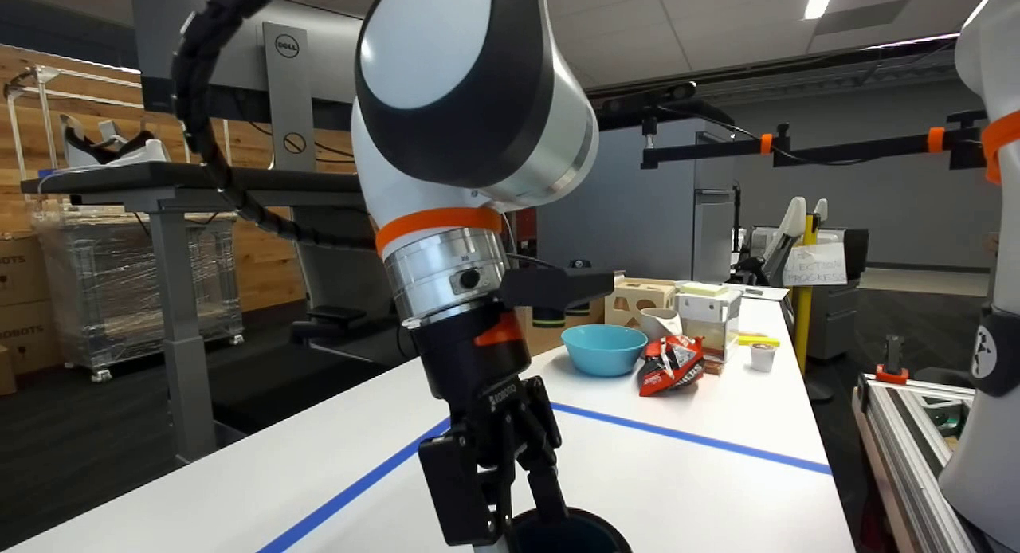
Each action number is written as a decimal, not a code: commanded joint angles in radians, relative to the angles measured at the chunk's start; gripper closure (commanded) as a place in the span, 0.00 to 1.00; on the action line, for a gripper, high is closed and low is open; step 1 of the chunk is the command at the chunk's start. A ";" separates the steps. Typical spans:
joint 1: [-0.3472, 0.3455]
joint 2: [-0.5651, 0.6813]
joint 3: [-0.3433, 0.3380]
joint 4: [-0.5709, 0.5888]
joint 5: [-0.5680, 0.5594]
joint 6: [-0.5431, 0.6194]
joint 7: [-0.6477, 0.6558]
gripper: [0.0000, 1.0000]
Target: Remove the marker from the cup
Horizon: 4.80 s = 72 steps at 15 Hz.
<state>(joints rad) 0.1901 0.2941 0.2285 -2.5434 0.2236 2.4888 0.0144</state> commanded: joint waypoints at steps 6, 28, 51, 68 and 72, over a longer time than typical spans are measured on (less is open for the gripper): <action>0.021 0.109 -0.039 0.074 -0.108 0.005 0.061 0.19; 0.017 -0.024 -0.003 0.058 -0.104 -0.108 0.068 0.25; 0.033 0.073 -0.062 0.087 -0.181 -0.180 0.120 0.41; 0.044 0.110 -0.049 0.092 -0.195 -0.122 0.091 0.47; 0.044 0.129 -0.050 0.091 -0.200 -0.109 0.084 0.49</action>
<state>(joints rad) 0.2237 0.4014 0.1801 -2.4595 0.0462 2.3633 0.1005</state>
